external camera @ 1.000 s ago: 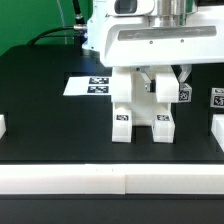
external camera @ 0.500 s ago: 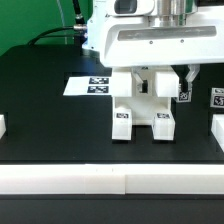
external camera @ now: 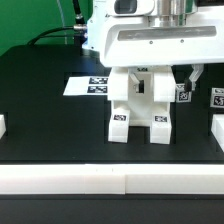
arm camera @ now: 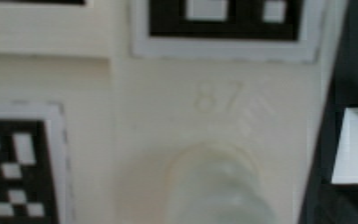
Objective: Assemble chair
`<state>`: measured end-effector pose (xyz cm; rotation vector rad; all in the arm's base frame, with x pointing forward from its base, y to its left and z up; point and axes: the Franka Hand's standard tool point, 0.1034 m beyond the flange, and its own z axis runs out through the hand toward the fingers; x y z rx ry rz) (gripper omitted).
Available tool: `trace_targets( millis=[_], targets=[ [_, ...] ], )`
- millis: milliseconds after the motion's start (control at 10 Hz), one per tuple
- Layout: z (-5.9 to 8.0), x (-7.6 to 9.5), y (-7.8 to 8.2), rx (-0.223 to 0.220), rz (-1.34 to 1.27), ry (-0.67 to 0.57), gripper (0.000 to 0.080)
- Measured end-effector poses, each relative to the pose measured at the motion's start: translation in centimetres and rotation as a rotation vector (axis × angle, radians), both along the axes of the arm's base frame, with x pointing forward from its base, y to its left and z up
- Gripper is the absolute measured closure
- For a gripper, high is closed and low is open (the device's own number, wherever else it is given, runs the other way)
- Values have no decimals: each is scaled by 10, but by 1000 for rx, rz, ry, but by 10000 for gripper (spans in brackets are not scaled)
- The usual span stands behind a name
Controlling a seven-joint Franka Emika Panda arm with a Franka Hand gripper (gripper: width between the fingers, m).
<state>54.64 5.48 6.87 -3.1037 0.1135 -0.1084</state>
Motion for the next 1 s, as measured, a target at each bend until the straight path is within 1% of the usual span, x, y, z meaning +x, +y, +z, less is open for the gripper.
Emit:
trace_targets(
  millis=[200,300,400,500,600,800,1000],
  targets=[
    [2,1,-2,0,5,2,150],
    [6,4,-2,3,5,-3,150],
    [13,5,-2,9,4,10,150],
    [24,6,-1,19,-5,19,150],
    [35,8,2,27,-27,5,150],
    [48,8,11,37,-40,-9,150],
    [66,2,22,54,-58,-23,150]
  ],
)
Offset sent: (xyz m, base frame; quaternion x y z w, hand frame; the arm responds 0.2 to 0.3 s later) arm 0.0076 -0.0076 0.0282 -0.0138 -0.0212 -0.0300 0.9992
